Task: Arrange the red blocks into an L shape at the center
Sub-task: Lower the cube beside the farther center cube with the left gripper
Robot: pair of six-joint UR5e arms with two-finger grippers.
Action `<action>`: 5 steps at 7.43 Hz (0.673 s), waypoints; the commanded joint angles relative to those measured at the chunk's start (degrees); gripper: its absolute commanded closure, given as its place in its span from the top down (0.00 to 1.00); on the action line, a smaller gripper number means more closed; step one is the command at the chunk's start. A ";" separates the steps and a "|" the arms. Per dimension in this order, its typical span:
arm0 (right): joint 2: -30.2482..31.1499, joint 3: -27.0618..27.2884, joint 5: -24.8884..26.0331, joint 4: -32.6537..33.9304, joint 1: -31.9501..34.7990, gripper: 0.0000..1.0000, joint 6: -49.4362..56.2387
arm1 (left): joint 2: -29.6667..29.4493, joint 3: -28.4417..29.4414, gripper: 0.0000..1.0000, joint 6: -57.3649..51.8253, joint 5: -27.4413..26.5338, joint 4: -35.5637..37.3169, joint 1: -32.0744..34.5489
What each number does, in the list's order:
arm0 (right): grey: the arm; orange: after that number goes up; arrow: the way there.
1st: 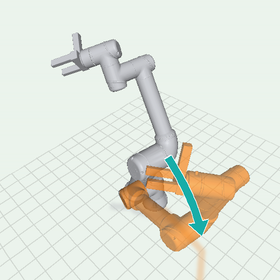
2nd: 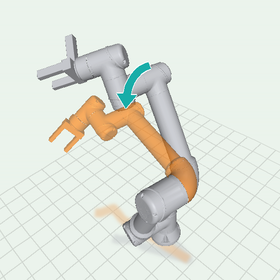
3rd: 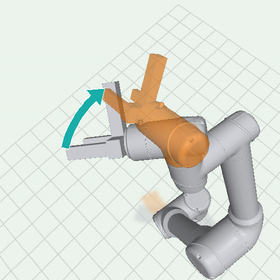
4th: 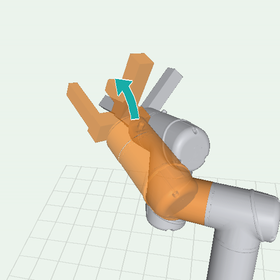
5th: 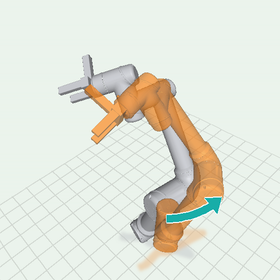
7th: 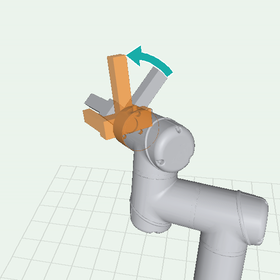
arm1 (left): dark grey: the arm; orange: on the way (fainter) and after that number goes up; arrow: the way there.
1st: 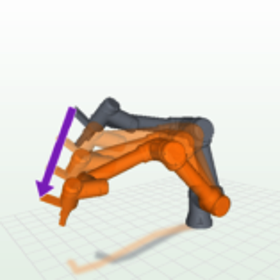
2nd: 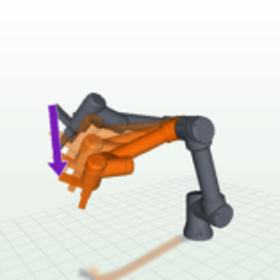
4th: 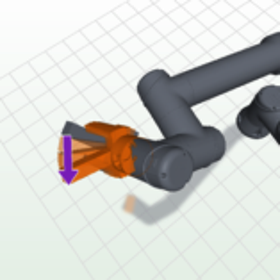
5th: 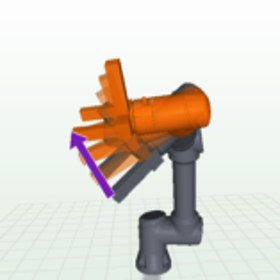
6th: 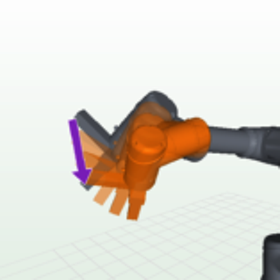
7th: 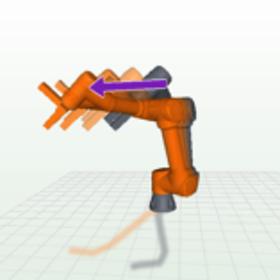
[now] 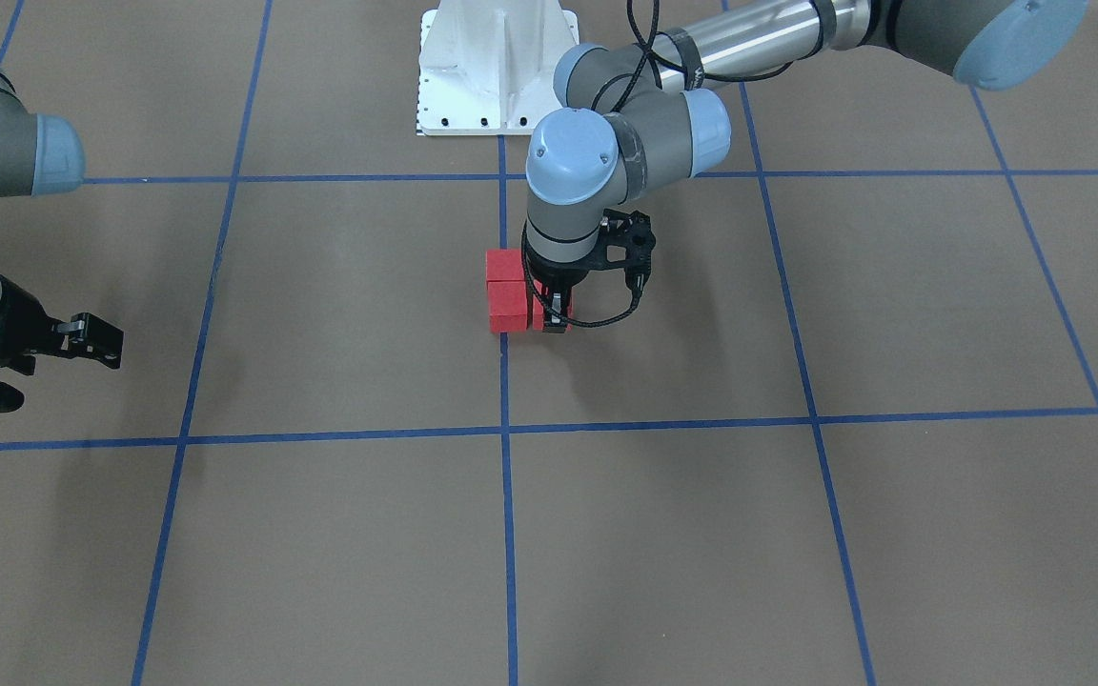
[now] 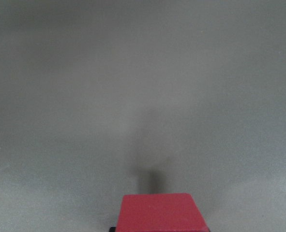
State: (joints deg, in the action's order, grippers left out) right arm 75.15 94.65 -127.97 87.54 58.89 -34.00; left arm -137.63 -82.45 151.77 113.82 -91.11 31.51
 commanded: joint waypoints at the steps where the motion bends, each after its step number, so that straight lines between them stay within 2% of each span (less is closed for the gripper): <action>1: 0.00 0.01 0.00 0.00 0.00 1.00 -0.01 | -0.01 0.01 0.00 0.11 0.00 -0.04 -0.05; 5: 0.00 -0.08 0.09 0.00 0.00 1.00 -0.01 | -0.10 0.01 0.00 0.72 0.00 -0.04 -0.58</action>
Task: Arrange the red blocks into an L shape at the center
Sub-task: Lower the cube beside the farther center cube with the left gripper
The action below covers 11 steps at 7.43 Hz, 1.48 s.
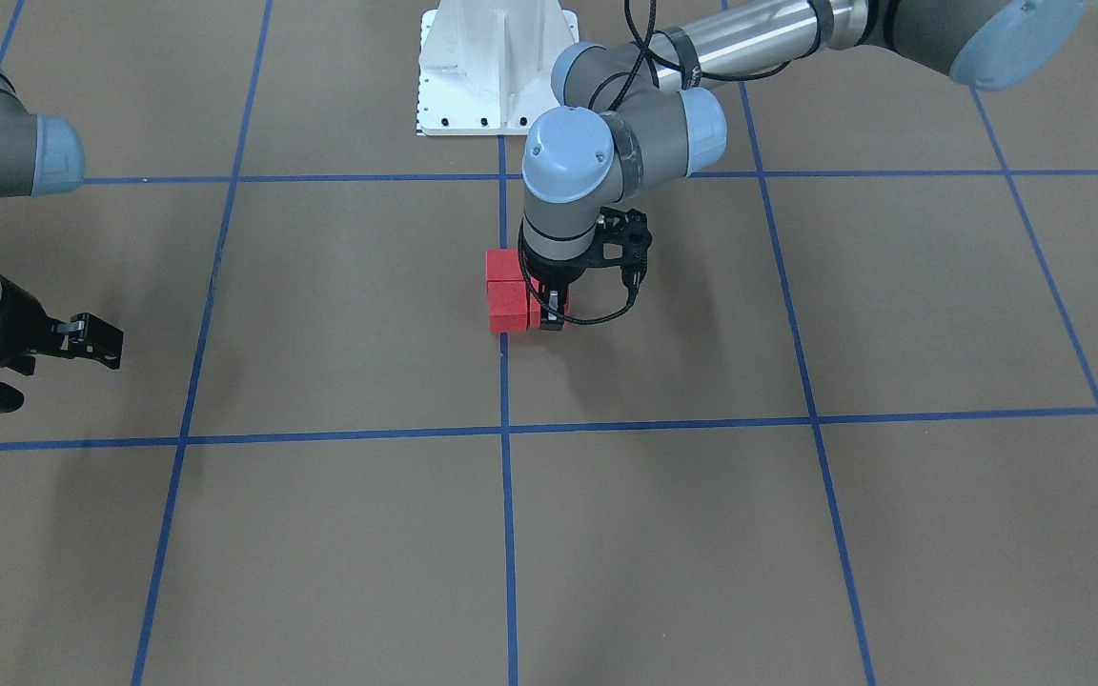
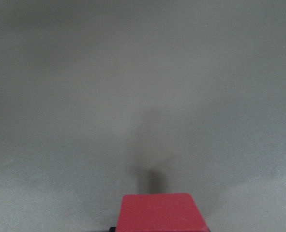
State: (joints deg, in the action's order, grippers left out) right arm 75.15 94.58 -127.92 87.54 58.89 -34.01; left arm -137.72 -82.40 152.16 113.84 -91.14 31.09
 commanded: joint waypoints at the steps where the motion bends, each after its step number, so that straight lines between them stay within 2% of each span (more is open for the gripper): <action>1: 0.00 0.07 -0.05 0.00 0.00 1.00 -0.09 | 0.00 -0.13 0.00 0.33 0.07 0.00 -0.15; 11: -0.09 0.51 -0.05 0.00 0.00 1.00 -0.70 | 0.35 -0.22 0.00 5.60 -0.02 -1.23 -0.15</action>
